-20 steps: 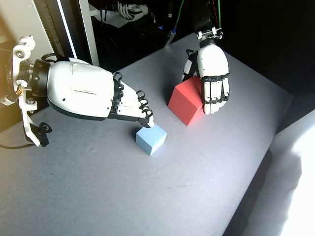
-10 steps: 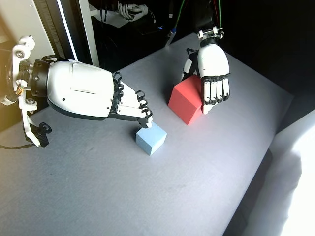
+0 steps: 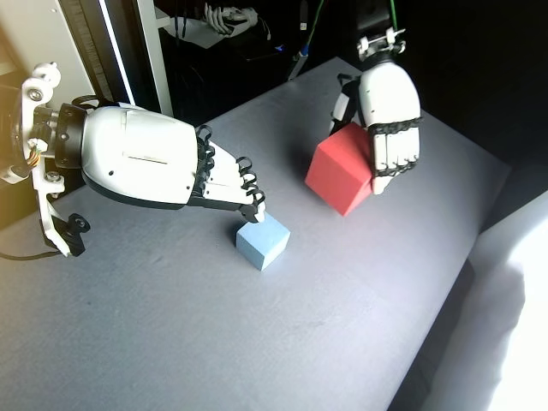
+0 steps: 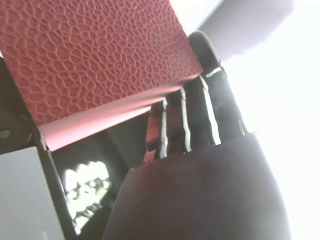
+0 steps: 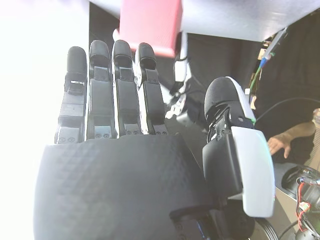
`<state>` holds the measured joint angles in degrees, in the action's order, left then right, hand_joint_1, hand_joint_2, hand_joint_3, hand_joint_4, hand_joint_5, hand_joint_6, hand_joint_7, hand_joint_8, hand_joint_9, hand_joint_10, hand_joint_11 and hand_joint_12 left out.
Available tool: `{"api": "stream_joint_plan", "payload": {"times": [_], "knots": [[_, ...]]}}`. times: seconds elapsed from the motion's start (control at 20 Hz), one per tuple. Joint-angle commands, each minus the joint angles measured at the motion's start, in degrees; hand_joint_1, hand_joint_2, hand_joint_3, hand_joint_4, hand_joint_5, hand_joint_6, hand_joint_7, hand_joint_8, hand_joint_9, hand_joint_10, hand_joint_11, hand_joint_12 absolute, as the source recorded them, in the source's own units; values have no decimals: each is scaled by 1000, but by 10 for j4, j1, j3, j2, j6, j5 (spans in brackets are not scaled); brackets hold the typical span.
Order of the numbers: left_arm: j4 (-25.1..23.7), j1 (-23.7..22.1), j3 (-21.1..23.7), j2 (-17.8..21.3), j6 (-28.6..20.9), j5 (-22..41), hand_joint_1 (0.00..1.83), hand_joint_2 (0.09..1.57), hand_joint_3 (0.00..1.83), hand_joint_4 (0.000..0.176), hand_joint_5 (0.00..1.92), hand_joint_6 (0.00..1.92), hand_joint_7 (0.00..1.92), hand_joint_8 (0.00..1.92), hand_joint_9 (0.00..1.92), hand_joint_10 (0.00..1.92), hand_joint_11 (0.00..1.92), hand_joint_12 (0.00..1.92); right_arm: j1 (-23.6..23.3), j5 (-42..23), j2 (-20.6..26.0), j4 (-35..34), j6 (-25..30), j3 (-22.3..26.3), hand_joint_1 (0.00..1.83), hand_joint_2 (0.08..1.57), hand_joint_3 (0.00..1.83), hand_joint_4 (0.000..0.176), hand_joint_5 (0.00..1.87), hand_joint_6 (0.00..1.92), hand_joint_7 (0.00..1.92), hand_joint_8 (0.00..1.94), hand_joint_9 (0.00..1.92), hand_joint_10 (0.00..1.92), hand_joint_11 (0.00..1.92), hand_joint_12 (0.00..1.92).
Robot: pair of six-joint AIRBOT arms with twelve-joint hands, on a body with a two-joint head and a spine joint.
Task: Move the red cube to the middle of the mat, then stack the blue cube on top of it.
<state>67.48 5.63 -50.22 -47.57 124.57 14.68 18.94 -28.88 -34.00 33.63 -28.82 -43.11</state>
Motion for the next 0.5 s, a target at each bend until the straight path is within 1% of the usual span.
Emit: {"api": "stream_joint_plan", "payload": {"times": [0.0,0.05,0.2,0.25,0.35,0.4,0.45], "knots": [[1,-15,-2,11,16,32,1180,1210,0,0,879,1090,739,1443,631,1166,344,1495,-4,-57,5,-18,-1,-1,57,1284,2,0,380,0,345,0,298,0,0,655],[17,-27,-2,12,34,32,1191,1209,0,0,909,1031,707,1496,615,1187,336,1499,-4,-57,5,-18,-1,-1,71,1283,1,0,398,4,367,5,318,6,0,706],[48,-57,-2,13,70,32,1192,1221,0,0,894,1037,682,1550,587,1239,323,1520,-4,-57,5,-18,-1,-1,72,1284,1,0,403,5,375,7,326,9,0,716],[73,-70,0,13,97,31,1181,1224,1,0,878,1084,682,1529,594,1218,317,1484,-4,-57,5,-18,-1,-1,54,1281,0,0,394,1,370,4,320,4,0,705],[124,-88,4,10,145,32,1180,1239,0,0,856,1089,661,1586,562,1255,289,1514,-4,-57,5,-18,-1,-1,44,1282,0,0,411,4,383,4,336,6,0,736],[135,-91,6,9,151,32,1181,1228,0,0,869,1077,685,1544,597,1211,330,1483,-4,-57,5,-18,-1,-1,52,1281,0,0,413,3,383,2,333,3,0,717],[143,-93,9,7,152,32,1175,1233,0,0,841,1107,697,1546,602,1241,342,1492,-4,-57,5,-18,-1,-1,63,1282,0,0,413,3,387,3,336,4,0,714]]}}
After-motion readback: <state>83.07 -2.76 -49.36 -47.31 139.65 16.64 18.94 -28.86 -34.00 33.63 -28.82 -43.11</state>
